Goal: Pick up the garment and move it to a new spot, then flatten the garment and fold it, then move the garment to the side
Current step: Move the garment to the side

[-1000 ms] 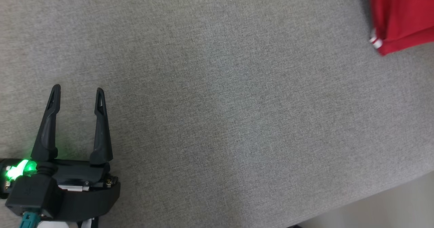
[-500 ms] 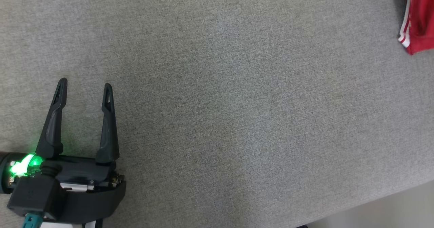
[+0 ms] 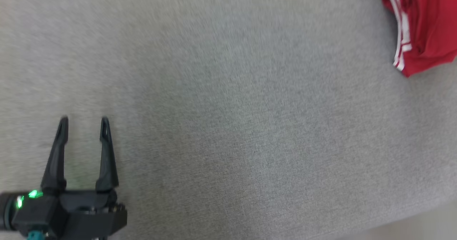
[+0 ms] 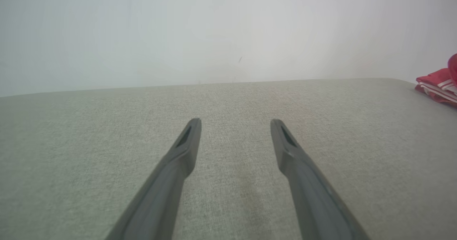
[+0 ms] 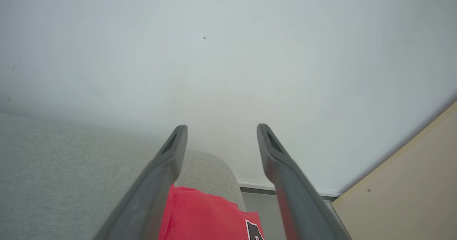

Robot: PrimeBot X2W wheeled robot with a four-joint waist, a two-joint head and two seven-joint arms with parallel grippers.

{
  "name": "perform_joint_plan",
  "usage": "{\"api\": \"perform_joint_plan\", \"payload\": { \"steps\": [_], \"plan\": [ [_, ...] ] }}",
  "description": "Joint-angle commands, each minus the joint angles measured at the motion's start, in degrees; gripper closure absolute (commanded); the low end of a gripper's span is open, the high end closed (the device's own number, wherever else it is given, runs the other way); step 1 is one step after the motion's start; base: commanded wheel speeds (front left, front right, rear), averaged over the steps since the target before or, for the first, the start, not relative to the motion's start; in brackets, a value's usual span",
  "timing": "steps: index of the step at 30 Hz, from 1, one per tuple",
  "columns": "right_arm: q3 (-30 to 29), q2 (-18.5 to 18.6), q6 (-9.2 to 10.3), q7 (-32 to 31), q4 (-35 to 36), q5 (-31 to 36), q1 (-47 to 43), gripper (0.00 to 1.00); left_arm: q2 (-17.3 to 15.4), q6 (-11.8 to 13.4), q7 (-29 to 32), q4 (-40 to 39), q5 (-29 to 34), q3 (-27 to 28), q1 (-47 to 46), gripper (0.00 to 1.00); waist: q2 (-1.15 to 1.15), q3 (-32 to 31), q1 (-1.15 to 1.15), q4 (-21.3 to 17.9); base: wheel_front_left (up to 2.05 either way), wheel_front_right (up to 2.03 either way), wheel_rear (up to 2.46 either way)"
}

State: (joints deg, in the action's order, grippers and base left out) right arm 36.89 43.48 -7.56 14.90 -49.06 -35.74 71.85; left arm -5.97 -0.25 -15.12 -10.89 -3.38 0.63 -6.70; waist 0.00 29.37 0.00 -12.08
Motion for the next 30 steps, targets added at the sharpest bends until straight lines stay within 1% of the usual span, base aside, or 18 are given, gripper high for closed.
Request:
{"api": "perform_joint_plan", "payload": {
  "steps": [1, 4, 9, 14, 15, 18, 22, 25, 26, 30],
  "plan": [
    [-1.47, -1.27, 0.19, 0.30, 2.28, 0.33, -2.45, 0.00, 0.27, 0.15, 0.02, 0.52, -0.54, 0.51, 1.87, 0.00, 0.00, -6.94, 0.00, 2.56, 0.00, 0.00, 0.00],
    [-5.87, -3.76, 0.19, 0.29, 7.40, 1.60, -8.22, 0.00, 0.54, -0.02, 0.00, 1.37, -1.08, 1.17, 3.61, 0.00, 0.00, -10.07, 0.00, 3.92, 0.00, 0.00, 0.00],
    [-13.42, -8.54, 0.19, 0.31, 16.06, 5.46, -20.39, 0.00, 0.91, -0.37, 0.02, 2.22, -1.52, 1.94, 6.25, 0.00, 0.00, -14.05, 0.00, 6.10, 0.00, 0.00, 0.00],
    [-20.22, -13.32, 0.19, 0.32, 22.53, 8.98, -33.16, 0.00, 1.43, -0.67, 0.02, 4.04, -2.26, 2.49, 7.62, 0.00, 0.00, -17.59, 0.00, 8.72, 0.00, 0.00, 0.00],
    [-22.83, -15.52, 0.19, 0.33, 24.60, 9.87, -37.79, 0.00, 1.62, -0.62, 0.02, 4.73, -2.62, 2.68, 7.91, 0.00, 0.00, -18.80, 0.00, 9.68, 0.00, 0.00, 0.00],
    [-26.49, -18.29, 0.18, 0.32, 27.65, 11.46, -44.29, 0.00, 1.93, -0.87, 0.01, 5.90, -2.98, 2.84, 8.55, 0.00, 0.00, -20.22, 0.00, 11.04, 0.00, 0.00, 0.00],
    [-29.82, -22.22, 0.18, 0.32, 30.71, 12.99, -51.89, 0.00, 2.17, -1.64, 0.01, 7.52, -3.16, 2.63, 8.56, 0.00, 0.00, -21.74, 0.00, 12.50, 0.00, 0.00, 0.00],
    [-31.67, -24.79, 0.18, 0.32, 32.62, 13.72, -56.78, 0.00, 2.34, -1.64, 0.01, 8.51, -3.35, 3.00, 8.78, 0.00, 0.00, -22.76, 0.00, 13.04, 0.00, 0.00, 0.00],
    [-31.67, -24.79, 0.18, 0.32, 32.62, 13.72, -56.78, 0.00, 2.34, -1.64, 0.01, 8.51, -3.35, 3.00, 8.78, 0.00, 0.00, -22.76, 0.00, 13.04, 0.00, 0.00, 0.00],
    [-32.90, -27.61, 0.18, 0.33, 35.19, 14.41, -62.18, 0.00, 2.48, -2.13, 0.01, 9.69, -3.44, 3.26, 8.99, 0.00, 0.00, -23.91, 0.00, 13.52, 0.00, 0.00, 0.00]
  ]
}}
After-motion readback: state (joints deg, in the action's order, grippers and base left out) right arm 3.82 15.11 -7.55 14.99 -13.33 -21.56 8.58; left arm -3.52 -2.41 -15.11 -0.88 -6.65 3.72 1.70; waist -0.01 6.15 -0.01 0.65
